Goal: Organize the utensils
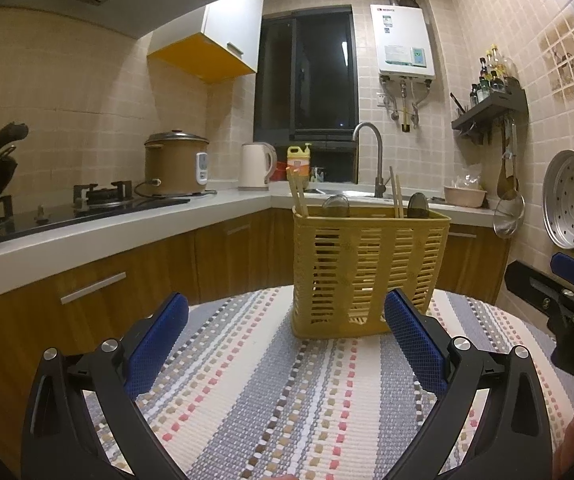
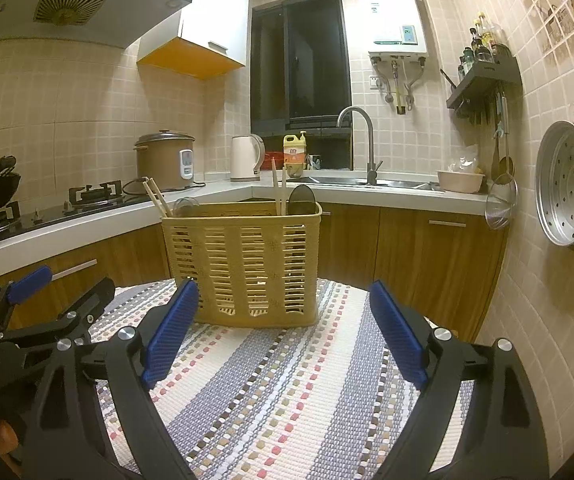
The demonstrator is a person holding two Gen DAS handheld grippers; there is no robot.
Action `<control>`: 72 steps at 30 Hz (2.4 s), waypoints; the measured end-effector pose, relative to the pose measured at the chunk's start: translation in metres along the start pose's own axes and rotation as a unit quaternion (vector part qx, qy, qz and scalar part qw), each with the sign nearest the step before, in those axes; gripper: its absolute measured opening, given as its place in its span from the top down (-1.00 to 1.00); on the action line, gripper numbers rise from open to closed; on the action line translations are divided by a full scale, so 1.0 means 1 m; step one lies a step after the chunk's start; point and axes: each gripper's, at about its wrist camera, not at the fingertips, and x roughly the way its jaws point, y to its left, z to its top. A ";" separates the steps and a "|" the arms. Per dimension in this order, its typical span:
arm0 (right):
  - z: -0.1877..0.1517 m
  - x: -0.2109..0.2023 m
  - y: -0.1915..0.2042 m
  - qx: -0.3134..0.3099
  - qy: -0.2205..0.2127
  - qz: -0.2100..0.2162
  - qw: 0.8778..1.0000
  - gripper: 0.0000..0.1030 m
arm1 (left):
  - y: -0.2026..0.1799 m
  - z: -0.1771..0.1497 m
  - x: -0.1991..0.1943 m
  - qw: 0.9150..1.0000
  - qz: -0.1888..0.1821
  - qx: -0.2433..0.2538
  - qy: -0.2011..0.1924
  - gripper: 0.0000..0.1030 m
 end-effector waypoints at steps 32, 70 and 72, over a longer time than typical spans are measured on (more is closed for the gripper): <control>0.000 0.000 0.000 0.002 0.009 0.010 1.000 -0.67 | -0.005 0.001 0.001 1.000 0.001 0.011 0.001 -0.85; -0.001 0.002 0.002 0.001 0.008 0.003 1.000 -0.75 | -0.007 -0.002 0.004 1.000 0.003 0.014 0.009 -0.85; -0.001 0.002 0.002 0.000 0.009 0.003 1.000 -0.75 | -0.006 -0.002 0.004 1.000 0.002 0.014 0.010 -0.85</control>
